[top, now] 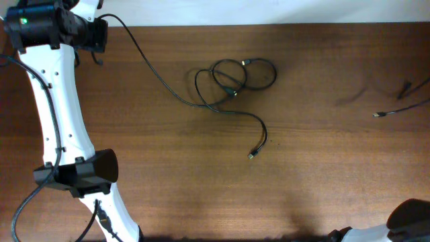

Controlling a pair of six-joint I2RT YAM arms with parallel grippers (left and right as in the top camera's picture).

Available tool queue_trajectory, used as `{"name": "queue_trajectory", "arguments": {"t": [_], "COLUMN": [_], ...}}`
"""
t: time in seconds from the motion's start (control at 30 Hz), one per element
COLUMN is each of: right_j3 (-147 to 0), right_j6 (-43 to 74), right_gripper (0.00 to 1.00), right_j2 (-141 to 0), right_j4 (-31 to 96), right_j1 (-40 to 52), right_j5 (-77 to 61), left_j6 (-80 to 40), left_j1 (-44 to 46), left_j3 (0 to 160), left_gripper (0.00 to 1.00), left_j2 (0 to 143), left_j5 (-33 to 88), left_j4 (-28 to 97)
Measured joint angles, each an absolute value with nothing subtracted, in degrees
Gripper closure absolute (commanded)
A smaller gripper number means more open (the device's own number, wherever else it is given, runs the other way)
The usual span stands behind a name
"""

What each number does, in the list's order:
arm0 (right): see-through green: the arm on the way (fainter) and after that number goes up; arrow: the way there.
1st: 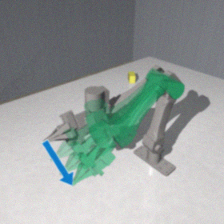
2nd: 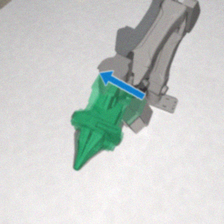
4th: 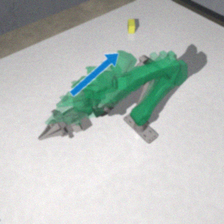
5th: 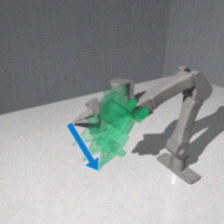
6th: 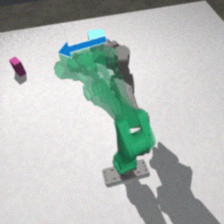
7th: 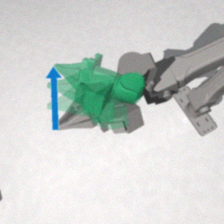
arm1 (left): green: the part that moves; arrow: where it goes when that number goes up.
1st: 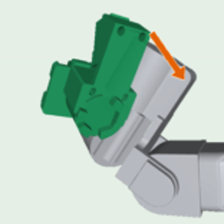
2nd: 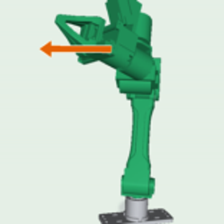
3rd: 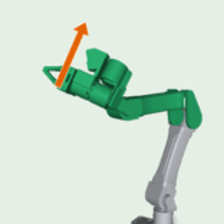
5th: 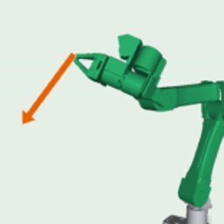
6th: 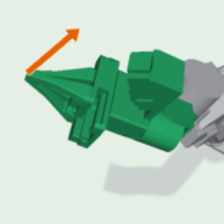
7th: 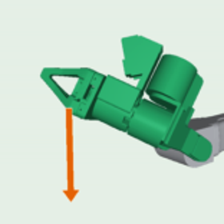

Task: Untangle cables
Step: 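Release the cable from the right gripper at the right side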

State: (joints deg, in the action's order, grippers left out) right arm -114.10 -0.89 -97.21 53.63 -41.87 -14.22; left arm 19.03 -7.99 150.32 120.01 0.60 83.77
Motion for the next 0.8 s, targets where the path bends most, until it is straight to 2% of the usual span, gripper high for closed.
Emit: {"name": "queue_trajectory", "arguments": {"t": [0.17,0.53,0.8], "right_j3": [-114.1,-114.3,-114.4], "right_j6": [-1.6,-3.7,-3.7], "right_gripper": [0.96,0.96,0.96], "right_j2": [-101.3,-106.1,-117.8], "right_j4": [48.7,28.9,24.6], "right_j1": [-39.7,-25.4,-24.9], "right_j5": [-13.3,-4.7,-2.6], "left_j6": [19.0,19.0,19.0], "left_j1": [-7.2,-1.8,1.4], "left_j3": [150.3,150.3,150.3], "left_gripper": [1.00,1.00,1.00], "left_j2": [120.0,120.0,120.0], "left_j5": [0.6,0.6,0.6], "left_j4": [83.8,84.5,84.8]}}
